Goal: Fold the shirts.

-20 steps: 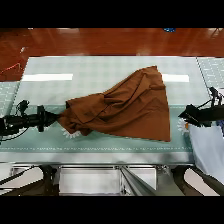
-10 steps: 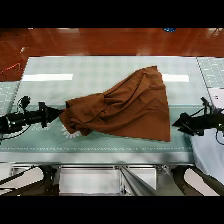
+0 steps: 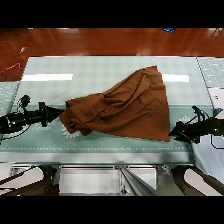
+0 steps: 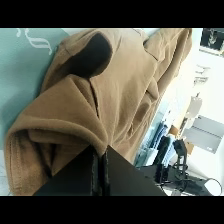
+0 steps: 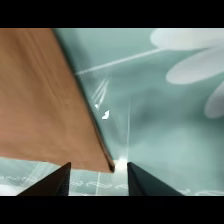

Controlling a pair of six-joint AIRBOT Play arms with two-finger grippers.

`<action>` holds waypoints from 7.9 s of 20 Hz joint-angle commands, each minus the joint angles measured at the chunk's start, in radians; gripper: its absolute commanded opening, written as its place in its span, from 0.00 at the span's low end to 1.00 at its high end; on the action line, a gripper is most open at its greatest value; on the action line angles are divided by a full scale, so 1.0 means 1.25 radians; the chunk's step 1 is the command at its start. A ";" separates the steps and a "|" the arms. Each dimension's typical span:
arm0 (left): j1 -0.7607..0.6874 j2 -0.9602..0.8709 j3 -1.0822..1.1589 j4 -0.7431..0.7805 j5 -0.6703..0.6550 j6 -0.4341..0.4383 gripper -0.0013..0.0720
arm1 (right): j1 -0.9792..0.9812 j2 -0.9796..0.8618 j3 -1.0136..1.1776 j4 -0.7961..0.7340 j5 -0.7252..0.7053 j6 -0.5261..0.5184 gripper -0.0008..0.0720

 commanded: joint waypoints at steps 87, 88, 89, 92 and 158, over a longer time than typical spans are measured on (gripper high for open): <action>-0.287 -0.323 0.775 0.754 -0.269 -0.464 0.71 | 0.078 -0.405 0.761 0.026 0.084 0.056 0.57; -0.268 -0.288 0.753 0.754 -0.274 -0.464 0.71 | 0.061 -0.364 0.754 -0.006 0.094 0.057 0.57; -0.249 -0.242 0.713 0.754 -0.264 -0.464 0.71 | 0.045 -0.321 0.730 -0.033 0.092 0.056 0.57; -0.170 -0.061 0.473 0.798 -0.228 -0.511 0.71 | 0.013 -0.148 0.513 -0.140 0.026 0.099 0.57; -0.263 -0.524 0.949 0.300 -0.022 -0.383 0.04 | 0.129 -0.452 0.598 0.325 -0.231 -0.059 0.05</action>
